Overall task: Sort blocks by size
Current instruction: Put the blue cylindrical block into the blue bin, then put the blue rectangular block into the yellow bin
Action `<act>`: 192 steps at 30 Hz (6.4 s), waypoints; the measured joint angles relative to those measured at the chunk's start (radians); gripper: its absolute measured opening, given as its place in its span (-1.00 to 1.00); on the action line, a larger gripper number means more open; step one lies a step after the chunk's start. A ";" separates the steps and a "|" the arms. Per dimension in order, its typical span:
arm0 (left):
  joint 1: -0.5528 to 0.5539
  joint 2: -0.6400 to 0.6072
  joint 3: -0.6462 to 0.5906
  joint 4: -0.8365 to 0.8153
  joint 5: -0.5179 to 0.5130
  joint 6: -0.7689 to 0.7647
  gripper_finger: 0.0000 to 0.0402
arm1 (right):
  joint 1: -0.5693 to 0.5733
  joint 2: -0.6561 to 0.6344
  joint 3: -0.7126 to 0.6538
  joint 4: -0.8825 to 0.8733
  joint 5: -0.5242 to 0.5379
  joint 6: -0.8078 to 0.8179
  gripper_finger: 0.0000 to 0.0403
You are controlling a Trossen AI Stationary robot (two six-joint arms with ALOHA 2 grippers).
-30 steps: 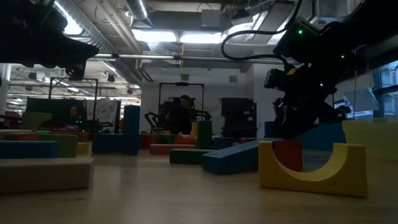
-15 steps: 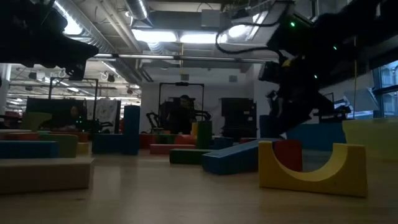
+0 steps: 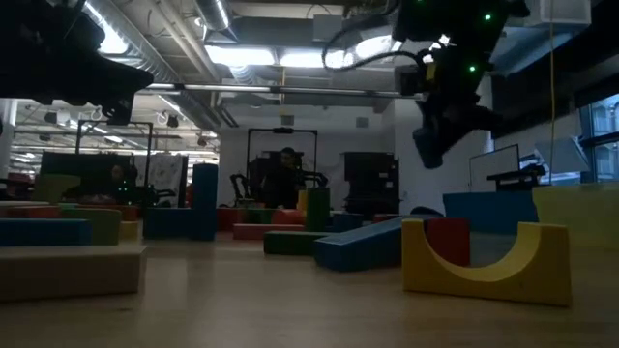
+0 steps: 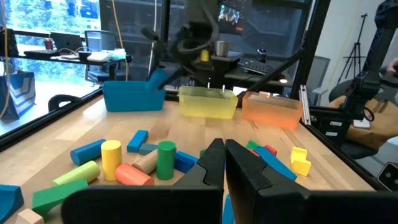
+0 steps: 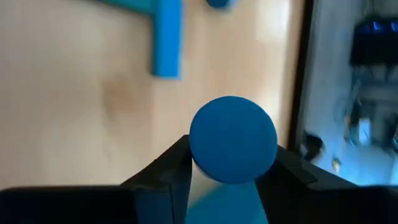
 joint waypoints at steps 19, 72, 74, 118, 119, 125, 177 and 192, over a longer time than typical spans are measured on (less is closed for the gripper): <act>0.000 0.000 0.000 0.005 0.000 -0.007 -1.00 | -0.547 0.000 0.008 -0.212 -0.121 -0.095 -0.24; -0.113 0.962 0.199 0.504 -0.078 0.080 -0.39 | -0.631 0.000 0.008 -0.097 -0.223 -0.068 -0.19; -0.123 1.014 0.228 0.504 -0.078 0.107 -0.39 | -0.631 0.000 0.008 -0.097 -0.223 -0.060 -0.19; -0.126 1.302 0.597 0.087 -0.035 0.251 -0.40 | -0.631 0.000 0.007 -0.052 -0.224 -0.059 -0.19; -0.127 1.302 0.607 0.085 -0.036 0.240 -0.40 | -0.631 0.000 0.007 -0.052 -0.224 -0.059 -0.19; -0.129 1.302 0.642 0.014 -0.037 0.069 -0.32 | -0.631 0.000 0.007 -0.052 -0.224 -0.059 -0.19; -0.129 1.463 0.702 -0.161 -0.026 0.296 -0.78 | -0.631 -0.092 0.007 -0.143 -0.246 -0.093 -0.19; -0.053 1.558 0.828 0.465 0.051 0.321 -0.73 | -0.631 -0.283 0.007 -0.155 -0.398 -0.063 -0.19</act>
